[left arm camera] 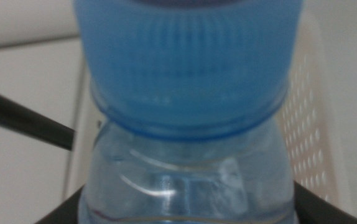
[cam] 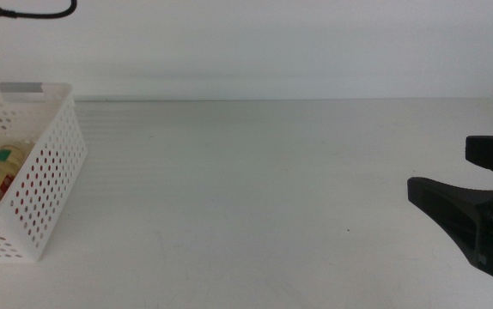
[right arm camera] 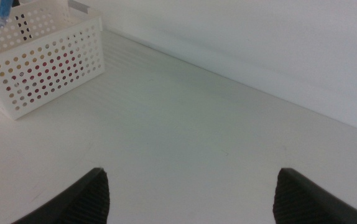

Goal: Use arms to grab the bottles and put them into the dustbin to the left of the table.

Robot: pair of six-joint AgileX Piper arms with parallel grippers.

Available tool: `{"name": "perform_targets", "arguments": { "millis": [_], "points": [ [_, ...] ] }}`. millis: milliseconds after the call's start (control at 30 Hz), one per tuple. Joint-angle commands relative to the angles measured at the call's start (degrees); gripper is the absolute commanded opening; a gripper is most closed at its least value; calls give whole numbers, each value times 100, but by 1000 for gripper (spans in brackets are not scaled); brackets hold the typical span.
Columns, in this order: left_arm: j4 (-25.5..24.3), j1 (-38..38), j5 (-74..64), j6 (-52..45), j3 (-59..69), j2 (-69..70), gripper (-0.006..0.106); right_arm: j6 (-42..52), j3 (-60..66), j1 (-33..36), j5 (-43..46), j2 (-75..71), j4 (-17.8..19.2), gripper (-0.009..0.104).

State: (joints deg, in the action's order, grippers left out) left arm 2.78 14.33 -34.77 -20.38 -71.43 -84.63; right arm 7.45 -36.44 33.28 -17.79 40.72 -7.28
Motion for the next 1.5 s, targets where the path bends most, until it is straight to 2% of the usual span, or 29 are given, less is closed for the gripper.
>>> {"name": "perform_targets", "arguments": {
  "millis": [0,133,400,800,933,1033,1067,1100,1167,1200,1233,1467],
  "points": [
    [698,163,0,-740,-558,-64,-5,51,-182,23,425,-2,38,70],
    [1116,338,-581,-1289,-1023,-600,-5,51,-182,23,425,-2,38,70],
    [1308,356,-1173,-1302,-1474,-1400,-5,51,-182,23,425,-2,38,70],
    [1066,356,-1804,-1301,-1474,-1804,-4,51,-182,23,425,-2,38,70],
    [901,356,-1843,-1301,-1474,-1804,0,51,-182,23,425,-2,38,70],
    [895,356,-1843,-1301,-1474,-1804,9,51,-182,23,425,-2,38,70],
    [912,356,-1867,-1382,-1474,-1804,51,51,-182,23,425,-2,38,70],
    [912,356,-1867,-1428,-1474,-1804,58,51,-182,23,425,-2,38,70],
    [912,356,-1867,-1441,-1474,-1804,81,51,-182,23,425,-2,38,70],
    [912,356,-1867,-1441,-1474,-1804,86,51,-182,23,425,-2,38,70],
    [927,356,-1882,-1453,-1474,-1798,90,51,-182,23,425,-2,38,70],
    [1003,350,-1798,-1454,-1474,-1491,90,51,-182,23,425,-2,38,70]
  ]
}}
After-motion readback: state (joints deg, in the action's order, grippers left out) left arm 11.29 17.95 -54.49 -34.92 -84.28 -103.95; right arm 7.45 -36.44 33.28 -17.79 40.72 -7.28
